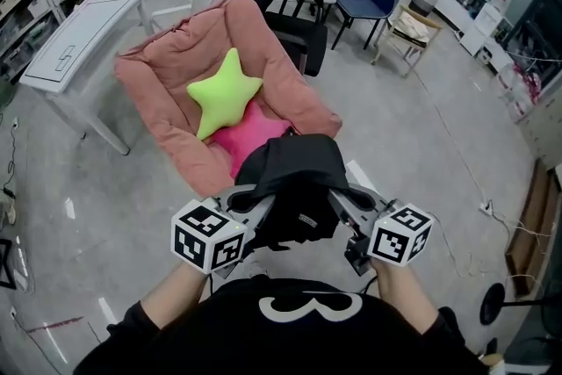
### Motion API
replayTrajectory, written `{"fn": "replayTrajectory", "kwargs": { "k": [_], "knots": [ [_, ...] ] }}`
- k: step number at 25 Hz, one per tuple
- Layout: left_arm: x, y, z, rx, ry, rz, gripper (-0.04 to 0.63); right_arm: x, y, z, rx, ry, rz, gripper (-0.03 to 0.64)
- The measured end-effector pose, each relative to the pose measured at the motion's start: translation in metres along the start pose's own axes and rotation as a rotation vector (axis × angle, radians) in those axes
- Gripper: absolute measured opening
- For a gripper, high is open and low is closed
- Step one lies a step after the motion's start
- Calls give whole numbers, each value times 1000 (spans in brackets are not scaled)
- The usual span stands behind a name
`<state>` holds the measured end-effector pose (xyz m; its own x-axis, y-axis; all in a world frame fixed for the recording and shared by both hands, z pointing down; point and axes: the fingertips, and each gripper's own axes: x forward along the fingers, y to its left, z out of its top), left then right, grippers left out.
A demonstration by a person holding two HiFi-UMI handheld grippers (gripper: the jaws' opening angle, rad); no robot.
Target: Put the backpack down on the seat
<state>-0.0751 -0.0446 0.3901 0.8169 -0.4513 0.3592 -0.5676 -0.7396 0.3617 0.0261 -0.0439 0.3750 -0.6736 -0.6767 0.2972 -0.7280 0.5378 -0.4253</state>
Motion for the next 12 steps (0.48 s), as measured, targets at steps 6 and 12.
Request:
{"fn": "replayTrajectory", "kwargs": {
  "k": [6, 12],
  "knots": [
    [24, 51, 27, 26, 4, 25, 12, 51, -33, 28, 8, -14, 24, 15],
    [47, 102, 53, -1, -6, 106, 12, 104, -66, 57, -12, 8, 105, 15]
  ]
}}
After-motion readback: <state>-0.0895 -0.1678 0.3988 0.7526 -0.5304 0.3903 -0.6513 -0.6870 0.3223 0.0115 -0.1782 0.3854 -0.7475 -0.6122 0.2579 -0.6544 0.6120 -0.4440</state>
